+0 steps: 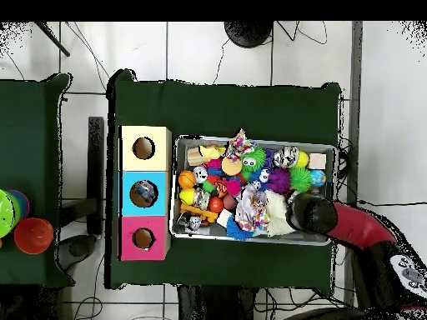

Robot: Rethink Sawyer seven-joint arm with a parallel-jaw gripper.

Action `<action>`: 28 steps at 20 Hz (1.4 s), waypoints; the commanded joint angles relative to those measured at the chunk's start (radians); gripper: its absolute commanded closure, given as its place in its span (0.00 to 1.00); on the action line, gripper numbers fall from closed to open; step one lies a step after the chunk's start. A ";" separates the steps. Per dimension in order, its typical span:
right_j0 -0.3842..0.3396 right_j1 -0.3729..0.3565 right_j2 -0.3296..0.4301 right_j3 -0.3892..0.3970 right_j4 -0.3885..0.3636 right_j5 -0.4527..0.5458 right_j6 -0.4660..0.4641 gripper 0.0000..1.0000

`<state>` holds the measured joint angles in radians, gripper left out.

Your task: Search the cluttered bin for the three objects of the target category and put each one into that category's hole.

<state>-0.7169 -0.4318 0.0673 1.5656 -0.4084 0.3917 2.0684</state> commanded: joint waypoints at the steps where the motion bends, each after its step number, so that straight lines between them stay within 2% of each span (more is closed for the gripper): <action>1: 0.016 -0.079 -0.038 0.040 0.001 0.052 0.052 0.00; 4: 0.002 -0.083 -0.041 0.044 0.002 0.054 0.042 0.00; 8: 0.001 -0.188 -0.040 0.109 0.038 0.132 0.027 0.00; 11: -0.006 -0.217 -0.032 0.122 0.048 0.147 0.020 0.00; 18: -0.051 -0.147 -0.013 0.143 0.032 0.035 0.045 0.00; 25: -0.034 -0.124 -0.019 0.156 0.040 -0.009 0.096 0.00; 28: -0.033 -0.086 -0.021 0.145 0.029 -0.053 0.107 0.00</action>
<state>-0.7555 -0.5908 0.0171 1.6584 -0.3950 0.4102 2.0684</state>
